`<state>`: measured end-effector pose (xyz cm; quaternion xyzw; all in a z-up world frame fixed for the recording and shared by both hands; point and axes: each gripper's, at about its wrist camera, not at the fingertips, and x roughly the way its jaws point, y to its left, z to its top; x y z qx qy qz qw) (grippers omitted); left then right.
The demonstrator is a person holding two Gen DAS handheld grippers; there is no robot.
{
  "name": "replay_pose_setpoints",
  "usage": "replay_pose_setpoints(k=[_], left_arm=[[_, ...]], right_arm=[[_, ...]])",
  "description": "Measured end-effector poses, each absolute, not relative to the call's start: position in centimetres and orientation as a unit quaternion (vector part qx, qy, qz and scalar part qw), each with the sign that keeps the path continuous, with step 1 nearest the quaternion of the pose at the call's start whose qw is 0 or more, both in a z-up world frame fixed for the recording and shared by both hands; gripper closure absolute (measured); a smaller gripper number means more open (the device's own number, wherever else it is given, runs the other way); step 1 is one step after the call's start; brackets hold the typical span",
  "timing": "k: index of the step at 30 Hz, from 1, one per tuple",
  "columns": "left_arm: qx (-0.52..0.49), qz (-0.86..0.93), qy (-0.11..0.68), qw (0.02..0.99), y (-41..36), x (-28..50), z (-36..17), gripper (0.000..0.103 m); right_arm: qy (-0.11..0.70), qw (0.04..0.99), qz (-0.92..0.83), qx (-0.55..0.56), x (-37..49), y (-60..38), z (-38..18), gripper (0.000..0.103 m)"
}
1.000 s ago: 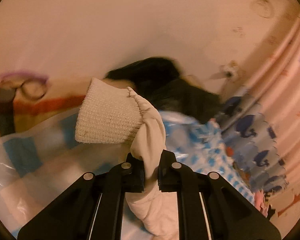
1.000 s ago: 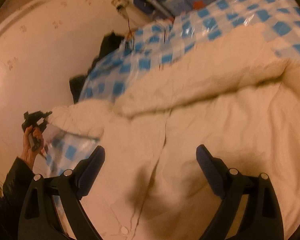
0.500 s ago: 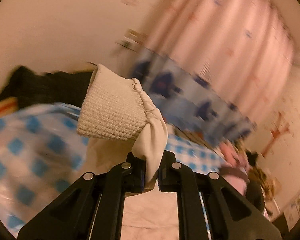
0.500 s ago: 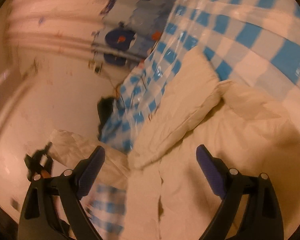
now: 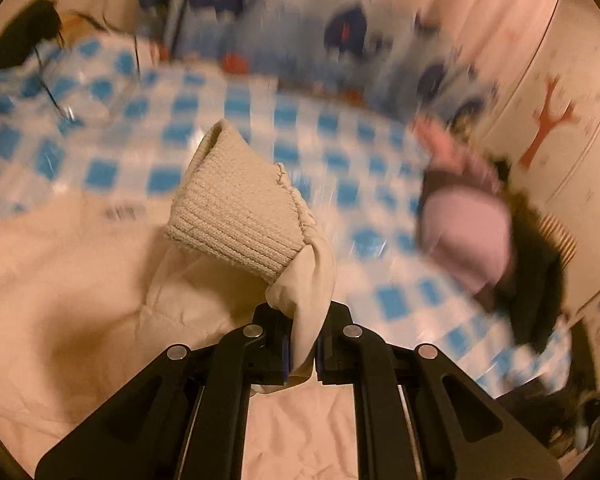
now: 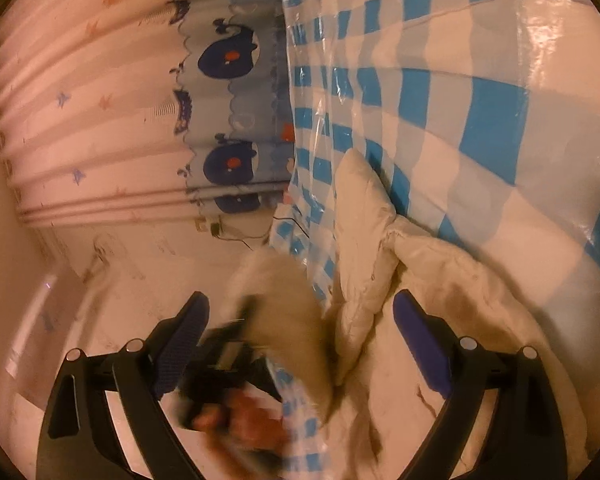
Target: Fold large clothes
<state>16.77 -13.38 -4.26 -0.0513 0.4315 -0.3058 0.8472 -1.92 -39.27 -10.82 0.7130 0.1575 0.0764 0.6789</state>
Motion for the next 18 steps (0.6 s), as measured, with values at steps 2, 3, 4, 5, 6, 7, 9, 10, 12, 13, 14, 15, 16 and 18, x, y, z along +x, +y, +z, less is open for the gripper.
replay_pose_setpoints(k=[2, 3, 4, 5, 6, 7, 9, 10, 12, 13, 14, 15, 16, 18], left_arm=[[-0.018, -0.299, 0.463, 0.834, -15.1, 16.5, -7.4, 0.095], [0.001, -0.294, 0.475, 0.829, -16.0, 16.1, -8.6, 0.092], [0.025, -0.287, 0.487, 0.824, -17.0, 15.8, -9.8, 0.084], [0.051, -0.286, 0.491, 0.821, -18.1, 15.4, -10.5, 0.071], [0.061, -0.29, 0.491, 0.819, -18.9, 15.1, -10.8, 0.062], [0.071, -0.302, 0.491, 0.814, -19.6, 14.7, -10.8, 0.048], [0.096, -0.309, 0.485, 0.813, -20.9, 14.0, -10.0, 0.039], [0.103, -0.312, 0.482, 0.812, -21.0, 14.0, -9.4, 0.036], [0.104, -0.329, 0.475, 0.809, -21.3, 13.5, -7.9, 0.035], [0.102, -0.333, 0.474, 0.808, -21.5, 13.6, -7.2, 0.035], [0.097, -0.337, 0.47, 0.81, -21.5, 13.8, -6.4, 0.035], [0.087, -0.342, 0.462, 0.813, -20.8, 13.8, -5.2, 0.035], [0.079, -0.344, 0.457, 0.817, -20.6, 14.2, -4.3, 0.034], [0.051, -0.338, 0.439, 0.831, -17.9, 14.6, -2.0, 0.03]], right_arm=[[0.155, 0.673, 0.079, 0.719, -2.1, -39.8, -10.9, 0.013], [0.154, 0.67, 0.08, 0.722, -2.1, -39.9, -11.0, 0.012], [0.154, 0.668, 0.082, 0.724, -2.0, -39.9, -11.0, 0.012], [0.154, 0.665, 0.083, 0.726, -2.1, -40.0, -11.1, 0.012], [0.153, 0.665, 0.084, 0.726, -2.1, -39.9, -11.1, 0.012], [0.154, 0.665, 0.084, 0.726, -2.0, -39.8, -11.0, 0.012], [0.153, 0.662, 0.084, 0.729, -2.0, -39.7, -11.1, 0.012], [0.152, 0.661, 0.083, 0.73, -2.0, -39.8, -11.1, 0.012], [0.149, 0.661, 0.08, 0.731, -2.1, -39.7, -11.1, 0.012], [0.149, 0.662, 0.079, 0.73, -2.2, -39.8, -11.0, 0.012], [0.148, 0.664, 0.077, 0.729, -2.2, -39.8, -11.0, 0.012], [0.148, 0.667, 0.075, 0.726, -2.3, -39.8, -10.9, 0.012], [0.149, 0.674, 0.073, 0.72, -2.3, -39.8, -10.6, 0.012], [0.151, 0.695, 0.071, 0.7, -2.1, -39.6, -9.6, 0.012]])
